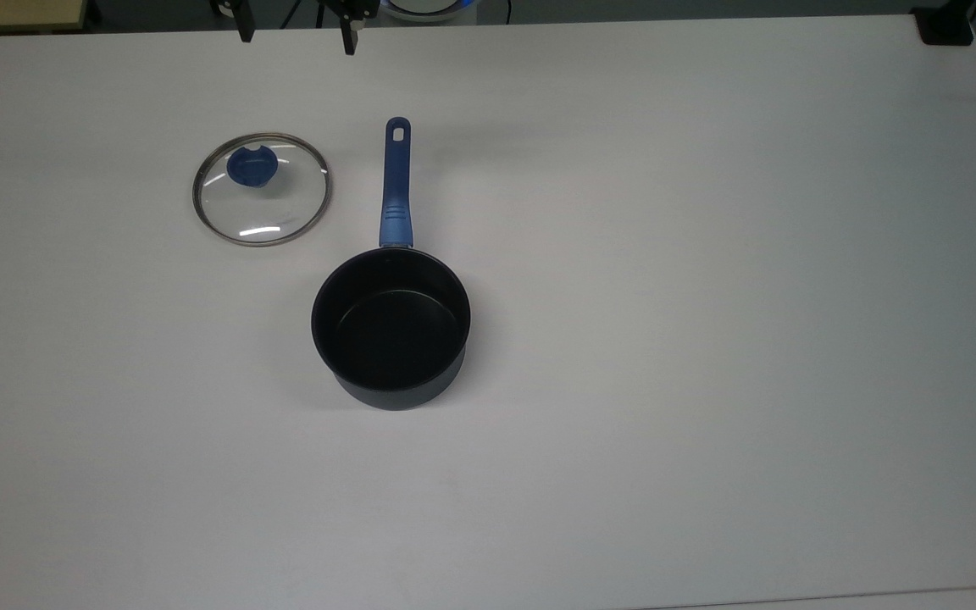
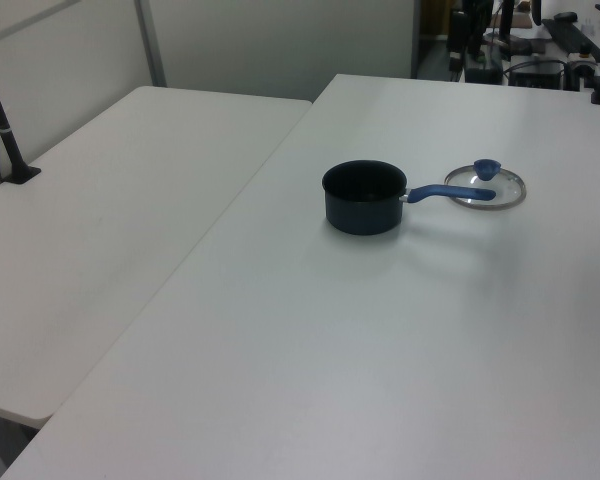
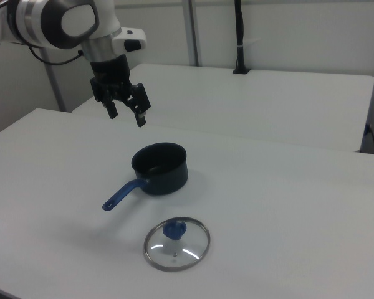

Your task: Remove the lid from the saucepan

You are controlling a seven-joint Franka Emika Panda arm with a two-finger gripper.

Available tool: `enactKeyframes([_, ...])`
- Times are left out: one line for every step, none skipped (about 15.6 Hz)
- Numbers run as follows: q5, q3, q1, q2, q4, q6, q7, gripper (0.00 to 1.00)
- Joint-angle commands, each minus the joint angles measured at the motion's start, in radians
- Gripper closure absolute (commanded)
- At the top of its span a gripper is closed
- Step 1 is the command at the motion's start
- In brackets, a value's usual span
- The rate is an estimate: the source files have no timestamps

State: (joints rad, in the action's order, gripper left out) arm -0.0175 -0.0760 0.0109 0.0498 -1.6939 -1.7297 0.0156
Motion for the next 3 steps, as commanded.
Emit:
enactKeyframes([-0.012,-0.002,-0.031,-0.01,0.019,-0.004,-0.04,0.0])
enactKeyframes([-0.013,-0.002,-0.037,-0.013,0.017,-0.005,-0.039,0.0])
enactKeyframes([-0.013,-0.002,-0.038,-0.013,0.017,-0.004,-0.042,0.0])
